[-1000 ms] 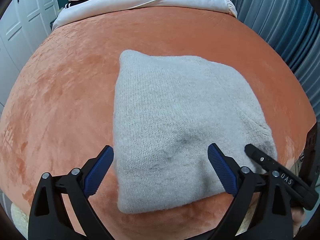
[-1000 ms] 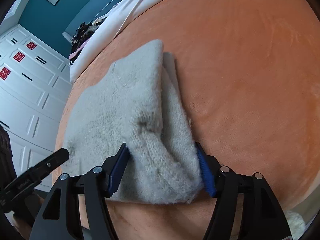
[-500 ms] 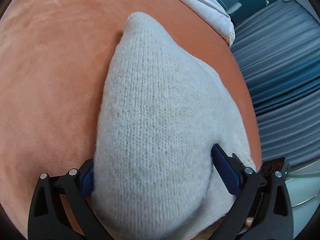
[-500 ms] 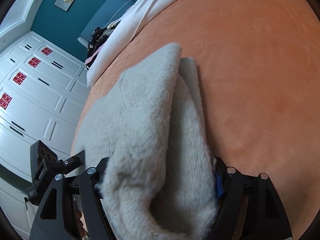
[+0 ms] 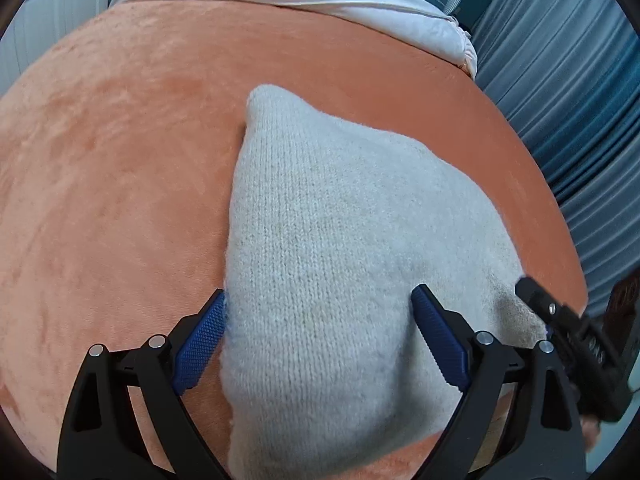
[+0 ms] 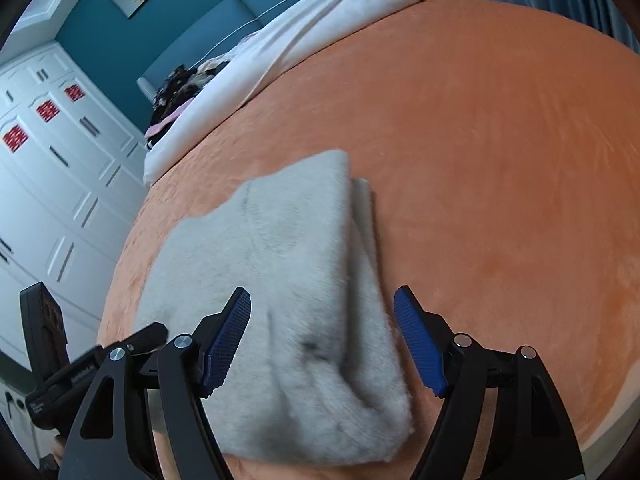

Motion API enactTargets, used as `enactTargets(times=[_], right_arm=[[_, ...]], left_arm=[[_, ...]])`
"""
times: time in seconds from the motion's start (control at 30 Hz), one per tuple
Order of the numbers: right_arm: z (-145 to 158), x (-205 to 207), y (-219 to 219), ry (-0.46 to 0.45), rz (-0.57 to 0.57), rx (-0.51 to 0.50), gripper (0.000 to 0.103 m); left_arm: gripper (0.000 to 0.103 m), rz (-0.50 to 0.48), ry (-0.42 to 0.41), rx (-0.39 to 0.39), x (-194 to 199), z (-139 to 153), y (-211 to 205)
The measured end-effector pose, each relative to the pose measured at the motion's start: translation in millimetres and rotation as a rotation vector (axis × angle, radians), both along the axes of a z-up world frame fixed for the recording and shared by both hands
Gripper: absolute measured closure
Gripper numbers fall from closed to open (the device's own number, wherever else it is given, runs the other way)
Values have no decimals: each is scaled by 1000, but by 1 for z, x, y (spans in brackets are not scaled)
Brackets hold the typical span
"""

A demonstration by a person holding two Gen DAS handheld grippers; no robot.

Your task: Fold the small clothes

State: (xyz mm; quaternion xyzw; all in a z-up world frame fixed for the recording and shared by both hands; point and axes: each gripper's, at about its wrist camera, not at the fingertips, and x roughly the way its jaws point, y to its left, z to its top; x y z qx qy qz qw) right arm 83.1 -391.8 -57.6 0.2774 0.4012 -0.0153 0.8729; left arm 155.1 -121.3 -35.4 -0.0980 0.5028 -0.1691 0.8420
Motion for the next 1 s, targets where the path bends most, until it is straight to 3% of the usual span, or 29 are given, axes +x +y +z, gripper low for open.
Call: enactTargets(times=[0.03, 0.13, 0.17, 0.3, 0.37, 0.43, 0.5, 0.57, 0.6, 0.63, 0.67, 0.77, 0.87, 0.93, 0.97, 1.0], right_arm=[[0, 11, 2, 13, 17, -12, 31], [4, 53, 24, 100, 156, -140, 92], [18, 59, 35, 69, 187, -167, 93], [133, 35, 65, -276, 297, -89, 94], [158, 21, 64, -361, 299, -67, 94], [140, 21, 50, -303, 233, -60, 94], [81, 35, 30, -117, 163, -69, 94], [-4, 45, 7, 155, 88, -67, 93], [-27, 41, 2, 191, 76, -57, 93], [-26, 29, -3, 129, 52, -28, 93], [-16, 20, -7, 84, 43, 6, 86], [16, 0, -9, 38, 29, -20, 62], [19, -26, -11, 57, 18, -30, 46], [2, -40, -10, 111, 9, 13, 44], [-7, -45, -10, 134, 8, 18, 53], [-15, -48, -9, 144, 16, 28, 73]], left_arm=[[15, 1, -15, 9, -2, 4, 0], [15, 1, -62, 34, -9, 19, 5], [15, 0, -82, 40, -12, 24, 8], [15, -8, -155, 48, -22, 54, 21], [14, -4, -185, 42, -30, 66, 30], [13, -14, -190, 54, -32, 67, 30], [13, -28, -169, 105, -29, 57, 24], [13, -44, -139, 139, -25, 40, 17], [13, -50, -121, 145, -25, 31, 16], [13, -55, -91, 154, -23, 21, 14], [13, -57, -70, 159, -23, 13, 12], [13, -55, -29, 149, -26, 2, 12], [13, -60, -25, 160, -30, -2, 12], [13, -63, -8, 168, -32, -10, 12], [13, -59, 4, 165, -32, -12, 12], [13, -55, 19, 155, -32, -15, 13]])
